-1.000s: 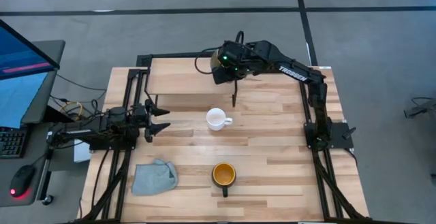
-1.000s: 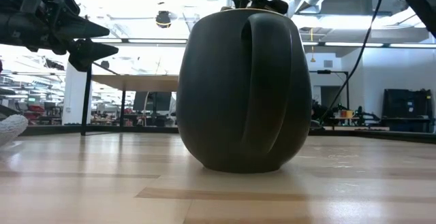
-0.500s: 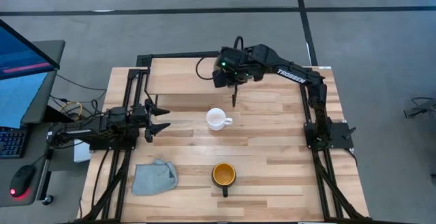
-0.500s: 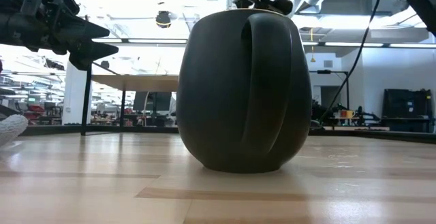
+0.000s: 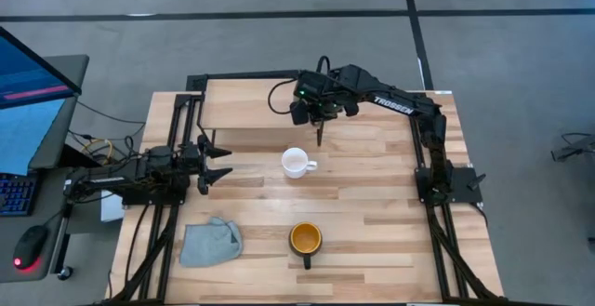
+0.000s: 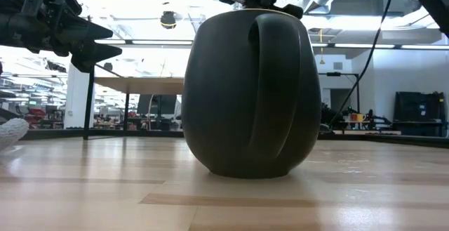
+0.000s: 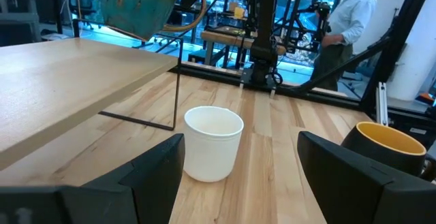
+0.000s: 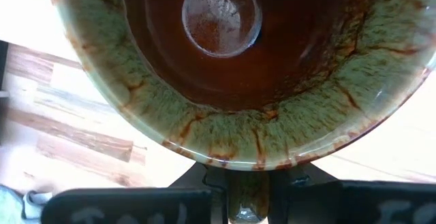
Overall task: Stack small to large cups/mugs on shelf
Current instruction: Put the brown green mug on the shelf
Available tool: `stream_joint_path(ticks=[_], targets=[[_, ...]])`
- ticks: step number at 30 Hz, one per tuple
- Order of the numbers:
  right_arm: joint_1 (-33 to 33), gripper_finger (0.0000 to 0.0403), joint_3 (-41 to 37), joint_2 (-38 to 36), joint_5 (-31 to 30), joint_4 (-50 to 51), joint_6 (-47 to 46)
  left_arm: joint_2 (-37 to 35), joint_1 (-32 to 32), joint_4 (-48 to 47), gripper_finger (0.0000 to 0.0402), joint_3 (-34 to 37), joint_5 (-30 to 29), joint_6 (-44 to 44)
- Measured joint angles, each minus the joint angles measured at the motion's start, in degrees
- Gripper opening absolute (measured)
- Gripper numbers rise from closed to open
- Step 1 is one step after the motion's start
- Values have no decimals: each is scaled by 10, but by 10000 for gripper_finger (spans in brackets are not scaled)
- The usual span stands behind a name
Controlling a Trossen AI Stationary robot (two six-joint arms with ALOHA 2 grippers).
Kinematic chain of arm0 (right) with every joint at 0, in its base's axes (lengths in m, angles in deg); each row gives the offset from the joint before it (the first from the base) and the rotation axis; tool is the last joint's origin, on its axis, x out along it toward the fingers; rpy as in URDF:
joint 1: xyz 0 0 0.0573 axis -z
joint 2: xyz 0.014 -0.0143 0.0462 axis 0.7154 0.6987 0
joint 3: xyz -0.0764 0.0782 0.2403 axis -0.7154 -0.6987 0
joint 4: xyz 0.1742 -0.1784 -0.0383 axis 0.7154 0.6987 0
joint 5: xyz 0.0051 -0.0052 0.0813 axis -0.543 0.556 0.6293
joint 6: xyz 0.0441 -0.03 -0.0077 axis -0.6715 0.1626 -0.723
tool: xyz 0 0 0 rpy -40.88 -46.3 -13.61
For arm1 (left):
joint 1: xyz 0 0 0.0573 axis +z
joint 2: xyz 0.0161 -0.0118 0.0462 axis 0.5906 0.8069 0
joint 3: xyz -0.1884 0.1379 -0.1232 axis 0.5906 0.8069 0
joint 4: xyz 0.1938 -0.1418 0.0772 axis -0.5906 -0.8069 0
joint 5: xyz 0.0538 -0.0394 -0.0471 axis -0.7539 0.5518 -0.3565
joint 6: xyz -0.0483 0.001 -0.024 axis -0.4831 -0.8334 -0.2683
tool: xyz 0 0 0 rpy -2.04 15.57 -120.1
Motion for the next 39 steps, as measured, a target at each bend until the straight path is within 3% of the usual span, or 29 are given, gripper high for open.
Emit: stream_joint_path(ticks=[39], targets=[[12,64,-32,1,15,-24,-7,0,0,0,277,0,0,8]])
